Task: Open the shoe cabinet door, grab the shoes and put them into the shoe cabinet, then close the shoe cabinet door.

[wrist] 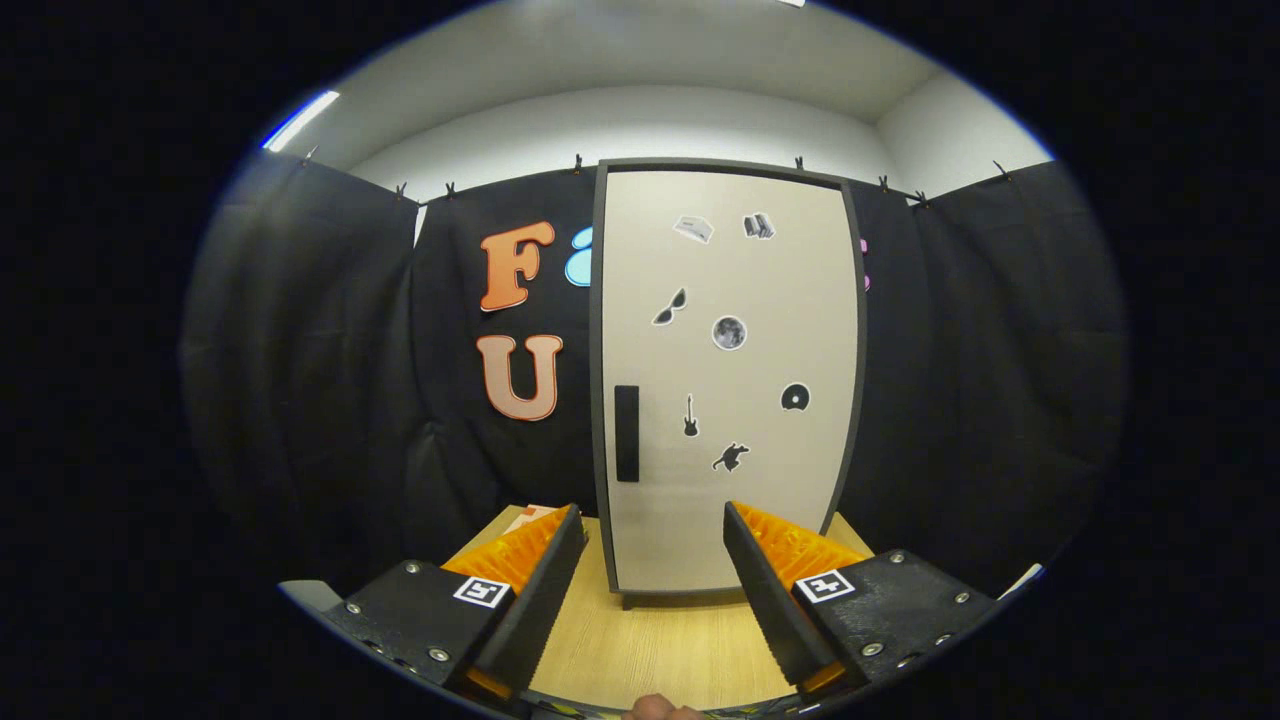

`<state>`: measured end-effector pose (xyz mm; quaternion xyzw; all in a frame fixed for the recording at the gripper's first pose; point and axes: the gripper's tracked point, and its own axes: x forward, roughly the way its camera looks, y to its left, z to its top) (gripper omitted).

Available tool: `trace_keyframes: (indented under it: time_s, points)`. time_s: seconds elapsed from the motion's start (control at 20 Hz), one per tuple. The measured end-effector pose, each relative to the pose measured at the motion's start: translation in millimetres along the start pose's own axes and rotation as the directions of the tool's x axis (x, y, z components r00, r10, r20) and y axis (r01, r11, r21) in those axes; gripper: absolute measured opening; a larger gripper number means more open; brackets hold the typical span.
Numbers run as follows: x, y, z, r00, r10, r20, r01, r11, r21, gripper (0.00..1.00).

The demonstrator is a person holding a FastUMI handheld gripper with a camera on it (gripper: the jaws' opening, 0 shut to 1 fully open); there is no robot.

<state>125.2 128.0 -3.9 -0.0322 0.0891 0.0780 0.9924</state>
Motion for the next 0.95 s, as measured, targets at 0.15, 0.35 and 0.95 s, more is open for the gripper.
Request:
trace_keyframes:
  time_s: [0.15,0.35,0.95]
  points:
    - [-16.1,-17.1,-0.7,1.000,-0.013,0.002,0.013,1.000,-0.009,0.89]
    - [-30.4,-38.7,3.3,0.999,-0.043,0.028,0.043,0.999,-0.005,0.89]
    - [-44.5,-50.2,8.9,0.997,-0.042,0.070,0.039,0.998,0.044,0.89]
